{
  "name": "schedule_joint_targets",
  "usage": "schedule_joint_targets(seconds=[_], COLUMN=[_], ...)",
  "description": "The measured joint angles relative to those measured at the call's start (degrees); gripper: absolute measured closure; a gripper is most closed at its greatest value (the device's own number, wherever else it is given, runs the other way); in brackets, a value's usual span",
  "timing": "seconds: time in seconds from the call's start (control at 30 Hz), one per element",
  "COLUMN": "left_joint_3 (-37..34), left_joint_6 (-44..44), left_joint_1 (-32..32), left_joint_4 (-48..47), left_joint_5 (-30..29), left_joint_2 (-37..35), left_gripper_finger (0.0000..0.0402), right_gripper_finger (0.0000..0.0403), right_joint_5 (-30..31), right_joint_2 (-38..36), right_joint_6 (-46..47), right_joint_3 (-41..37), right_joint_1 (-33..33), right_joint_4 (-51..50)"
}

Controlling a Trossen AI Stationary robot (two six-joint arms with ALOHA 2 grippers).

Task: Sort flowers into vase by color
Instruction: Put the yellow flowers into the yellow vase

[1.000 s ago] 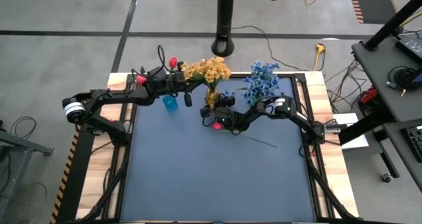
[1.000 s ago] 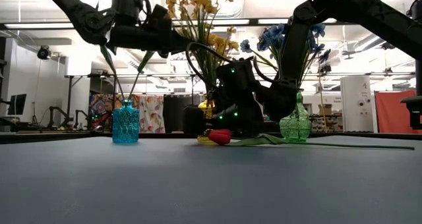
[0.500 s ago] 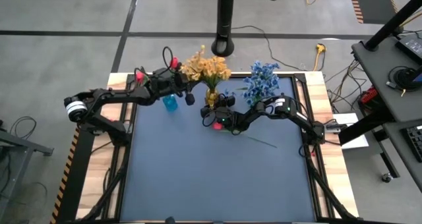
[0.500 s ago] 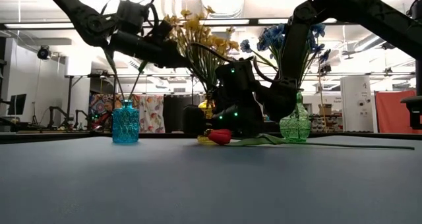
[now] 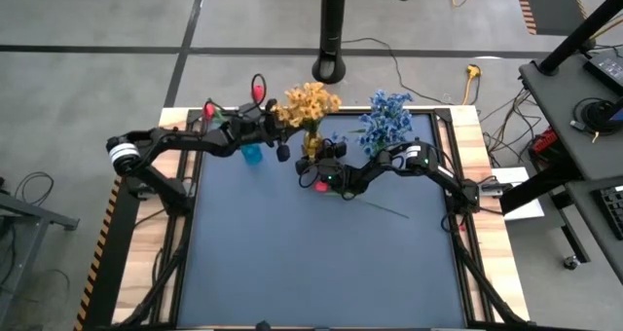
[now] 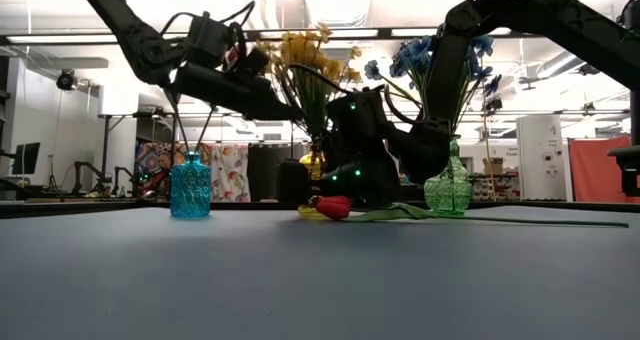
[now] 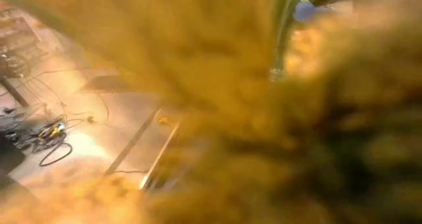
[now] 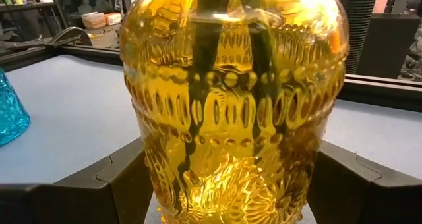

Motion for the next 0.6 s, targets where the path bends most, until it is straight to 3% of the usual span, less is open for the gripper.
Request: schedule_joint_targets(seconds=[0.6], left_joint_3=[0.0], left_joint_6=[-0.1], left_joint_1=[-0.4], left_joint_4=[1.2], left_joint_5=[-0.9], left_joint_2=[1.1], left_gripper_finger=[0.0399], right_gripper_finger=[0.0099], right_joint_5=[0.2], right_joint_2=[0.0], right_joint_6=[0.0], right_joint_3=[0.0], right_joint_1=[0.0], right_joint_4=[0.1])
